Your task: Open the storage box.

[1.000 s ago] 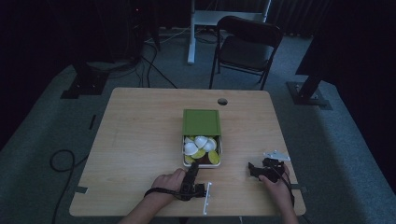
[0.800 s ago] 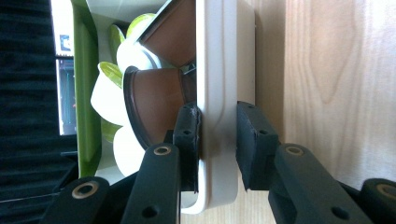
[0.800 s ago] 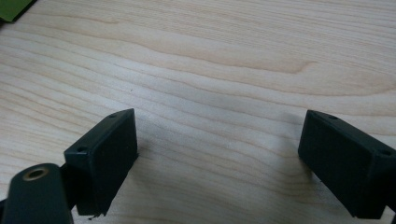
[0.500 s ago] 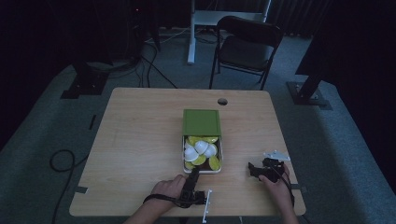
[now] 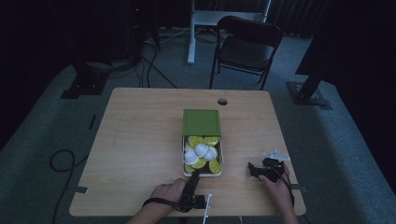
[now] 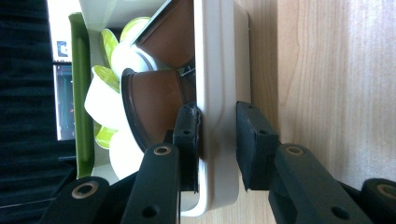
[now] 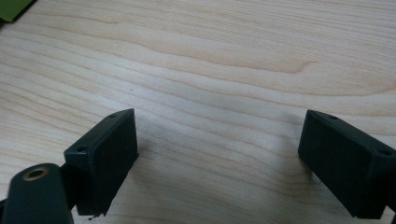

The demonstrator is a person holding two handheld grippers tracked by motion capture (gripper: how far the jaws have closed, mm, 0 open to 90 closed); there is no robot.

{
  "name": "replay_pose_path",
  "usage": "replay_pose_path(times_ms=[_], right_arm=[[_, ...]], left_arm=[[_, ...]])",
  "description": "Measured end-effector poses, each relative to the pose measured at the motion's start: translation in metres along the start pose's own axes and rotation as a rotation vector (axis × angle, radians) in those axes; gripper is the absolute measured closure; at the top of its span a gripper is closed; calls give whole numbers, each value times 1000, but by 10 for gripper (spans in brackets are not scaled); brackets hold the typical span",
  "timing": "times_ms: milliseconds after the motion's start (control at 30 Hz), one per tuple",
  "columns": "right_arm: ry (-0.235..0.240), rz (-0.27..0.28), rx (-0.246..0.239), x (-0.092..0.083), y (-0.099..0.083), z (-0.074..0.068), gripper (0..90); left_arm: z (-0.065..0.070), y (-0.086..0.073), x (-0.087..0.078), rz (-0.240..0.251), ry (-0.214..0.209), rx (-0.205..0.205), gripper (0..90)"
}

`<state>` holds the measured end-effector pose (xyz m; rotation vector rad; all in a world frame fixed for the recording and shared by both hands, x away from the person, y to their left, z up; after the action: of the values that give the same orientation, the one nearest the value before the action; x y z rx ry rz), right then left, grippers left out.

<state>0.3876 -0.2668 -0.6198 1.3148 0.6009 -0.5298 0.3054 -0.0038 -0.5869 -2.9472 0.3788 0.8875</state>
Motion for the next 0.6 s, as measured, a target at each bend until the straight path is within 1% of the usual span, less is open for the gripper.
replay_pose_path(times_ms=[400, 500, 533, 600], right_arm=[[0, -1, 1, 0, 0, 0, 114], [0, 0, 1, 0, 0, 0, 114], [0, 0, 1, 0, 0, 0, 115], [0, 0, 1, 0, 0, 0, 114]], left_arm=[[4, 2, -6, 4, -6, 6, 716], [5, 3, -8, 9, -10, 0, 717], [5, 4, -9, 7, -10, 5, 716], [6, 5, -10, 22, -16, 2, 716]])
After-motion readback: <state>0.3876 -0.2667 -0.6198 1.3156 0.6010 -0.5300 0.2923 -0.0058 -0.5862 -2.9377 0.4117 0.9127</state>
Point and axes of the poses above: each handheld gripper's, and its own axes: x roughly forward along the jaws, y roughly out of its top, z roughly to its right, the point moved 10 cm from there along x, roughly forward along the jaws, and after that the axes turned 13 degrees about -y, right-handed, at the moved point
